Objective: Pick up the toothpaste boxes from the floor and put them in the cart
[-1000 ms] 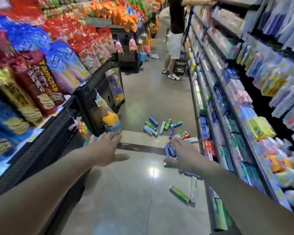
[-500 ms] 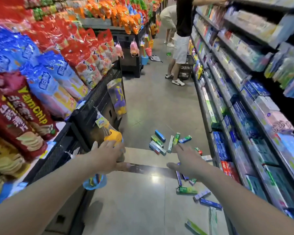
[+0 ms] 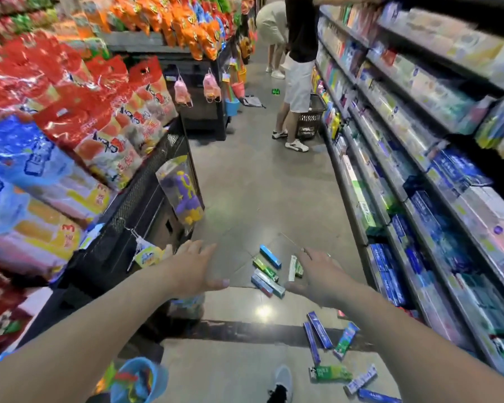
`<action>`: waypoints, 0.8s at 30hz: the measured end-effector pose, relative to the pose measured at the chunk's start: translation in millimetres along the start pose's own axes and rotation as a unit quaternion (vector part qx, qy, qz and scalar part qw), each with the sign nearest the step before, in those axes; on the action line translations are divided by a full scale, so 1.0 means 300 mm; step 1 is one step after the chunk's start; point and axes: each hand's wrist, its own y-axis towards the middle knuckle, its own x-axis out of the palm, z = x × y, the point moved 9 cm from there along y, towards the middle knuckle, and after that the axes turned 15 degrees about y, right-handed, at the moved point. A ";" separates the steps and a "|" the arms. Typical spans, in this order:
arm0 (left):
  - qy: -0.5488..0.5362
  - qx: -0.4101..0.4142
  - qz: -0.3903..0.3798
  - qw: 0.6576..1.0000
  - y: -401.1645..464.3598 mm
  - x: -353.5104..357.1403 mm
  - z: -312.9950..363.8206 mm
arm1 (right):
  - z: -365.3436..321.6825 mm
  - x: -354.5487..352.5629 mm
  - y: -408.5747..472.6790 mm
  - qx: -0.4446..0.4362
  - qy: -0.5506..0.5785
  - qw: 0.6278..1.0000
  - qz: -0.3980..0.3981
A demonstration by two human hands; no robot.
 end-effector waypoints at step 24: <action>0.014 0.114 -0.073 0.991 1.320 -0.198 -0.099 | 0.285 -0.225 1.134 0.069 0.022 0.997 -0.016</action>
